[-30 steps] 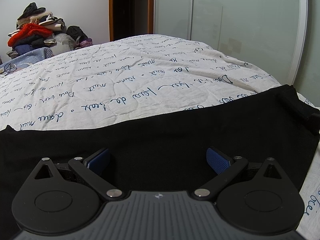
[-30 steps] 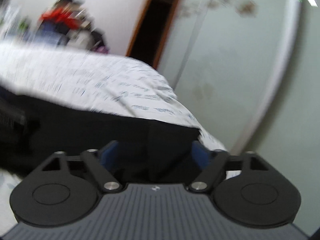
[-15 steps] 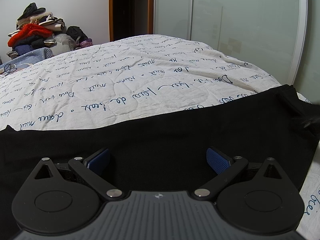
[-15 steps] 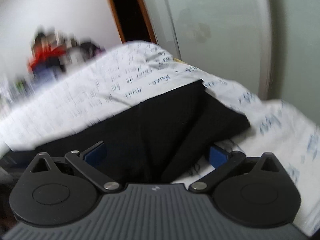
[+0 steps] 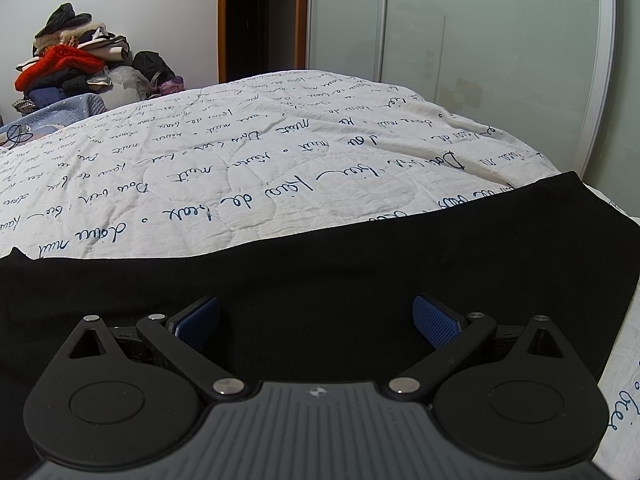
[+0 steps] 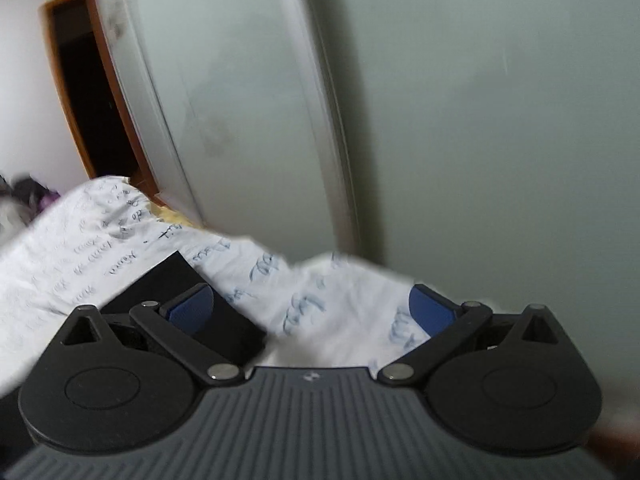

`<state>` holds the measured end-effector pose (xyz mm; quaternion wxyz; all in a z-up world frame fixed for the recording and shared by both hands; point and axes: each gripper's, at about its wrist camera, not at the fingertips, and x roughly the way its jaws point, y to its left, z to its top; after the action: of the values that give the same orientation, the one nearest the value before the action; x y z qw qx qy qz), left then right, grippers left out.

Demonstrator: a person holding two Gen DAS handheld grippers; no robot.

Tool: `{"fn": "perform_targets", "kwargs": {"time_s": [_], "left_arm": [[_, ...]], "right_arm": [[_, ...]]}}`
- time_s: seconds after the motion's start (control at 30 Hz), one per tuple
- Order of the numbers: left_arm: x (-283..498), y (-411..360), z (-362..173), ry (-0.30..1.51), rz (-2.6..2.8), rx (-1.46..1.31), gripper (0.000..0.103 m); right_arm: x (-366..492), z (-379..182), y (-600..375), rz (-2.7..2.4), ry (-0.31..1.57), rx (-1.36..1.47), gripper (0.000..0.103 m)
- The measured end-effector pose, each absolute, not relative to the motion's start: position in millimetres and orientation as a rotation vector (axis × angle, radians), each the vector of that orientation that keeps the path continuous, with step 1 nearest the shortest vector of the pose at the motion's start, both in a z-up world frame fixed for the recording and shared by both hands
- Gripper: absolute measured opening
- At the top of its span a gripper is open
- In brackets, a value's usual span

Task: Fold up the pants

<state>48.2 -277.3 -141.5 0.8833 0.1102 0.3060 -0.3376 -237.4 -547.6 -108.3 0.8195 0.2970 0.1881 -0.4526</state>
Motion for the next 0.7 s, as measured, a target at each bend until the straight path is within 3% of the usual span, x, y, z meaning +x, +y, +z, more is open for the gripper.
{"fn": "perform_targets", "kwargs": {"time_s": [0.1,0.47,0.7], "left_arm": [[48.4,-277.5,-141.6,0.637,-0.703,0.23,0.103],[48.6,-276.9,-141.9,0.636,-0.703,0.229,0.103],[48.8,-277.0,-141.9,0.636,-0.702,0.229,0.103]], "right_arm": [[-255.3,-121.8,-560.8,-0.67,0.33,0.921,0.103],[-279.2,-111.6,-558.8,-0.576,0.161,1.001,0.103],[-262.7,-129.1,-555.7,-0.509,0.242,1.082,0.103]]}}
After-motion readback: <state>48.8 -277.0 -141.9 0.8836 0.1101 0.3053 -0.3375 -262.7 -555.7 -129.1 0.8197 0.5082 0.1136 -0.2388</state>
